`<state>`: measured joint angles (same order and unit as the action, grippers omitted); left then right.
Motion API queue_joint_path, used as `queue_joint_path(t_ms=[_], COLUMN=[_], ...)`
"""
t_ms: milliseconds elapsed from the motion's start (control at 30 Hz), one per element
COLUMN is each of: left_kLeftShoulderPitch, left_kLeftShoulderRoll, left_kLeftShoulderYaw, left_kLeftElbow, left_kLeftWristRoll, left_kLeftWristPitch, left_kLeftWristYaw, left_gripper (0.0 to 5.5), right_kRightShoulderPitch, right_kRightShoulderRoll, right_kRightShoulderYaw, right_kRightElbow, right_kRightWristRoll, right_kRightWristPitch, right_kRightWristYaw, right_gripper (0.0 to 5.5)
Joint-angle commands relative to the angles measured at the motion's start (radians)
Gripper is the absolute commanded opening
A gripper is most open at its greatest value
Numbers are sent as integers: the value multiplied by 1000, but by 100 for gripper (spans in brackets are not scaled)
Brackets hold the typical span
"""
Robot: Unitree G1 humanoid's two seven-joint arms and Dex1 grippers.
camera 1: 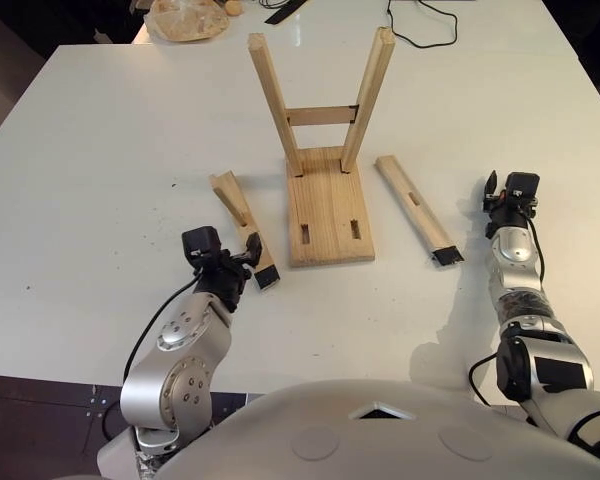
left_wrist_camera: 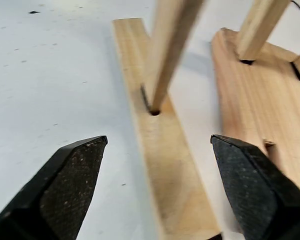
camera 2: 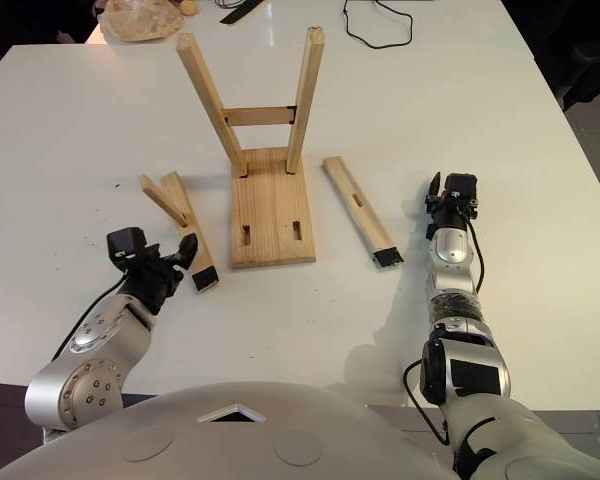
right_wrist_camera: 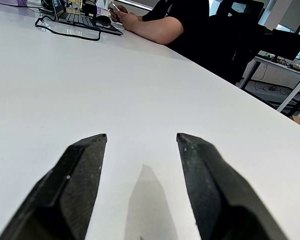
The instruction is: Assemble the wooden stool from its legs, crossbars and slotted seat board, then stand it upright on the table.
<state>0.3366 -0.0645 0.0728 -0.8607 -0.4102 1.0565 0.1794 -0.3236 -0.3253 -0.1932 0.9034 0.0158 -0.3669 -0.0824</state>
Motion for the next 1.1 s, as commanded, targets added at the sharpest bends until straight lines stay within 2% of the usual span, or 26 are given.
queue_joint_path(t_ms=[33,533,700,867,1100], left_kLeftShoulderPitch=[-34,-151,-136,-159,-161], left_kLeftShoulderRoll=[26,107,110,51,37], left_kLeftShoulderYaw=[-37,-77,-22,47,54], left_kLeftElbow=[40,119,110,161,182], left_kLeftWristRoll=[16,120,156,159,155], left_kLeftWristPitch=[39,278,354,386,389], left_kLeftWristYaw=[-12,8,19,0,-50], left_gripper=[385,385,385,385,296], right_kRightShoulderPitch=[80,98,114,134,131], right_kRightShoulderRoll=[21,51,66,91,89], right_kRightShoulderYaw=[19,33,37,49,54], right_kRightElbow=[69,77,69,66,65], right_kRightWristRoll=[-20,-33,-30,-32,-32], right_kRightWristPitch=[54,28,19,6,5], right_kRightWristYaw=[7,-15,-34,-51,-55], right_gripper=[257,257,257,257,257])
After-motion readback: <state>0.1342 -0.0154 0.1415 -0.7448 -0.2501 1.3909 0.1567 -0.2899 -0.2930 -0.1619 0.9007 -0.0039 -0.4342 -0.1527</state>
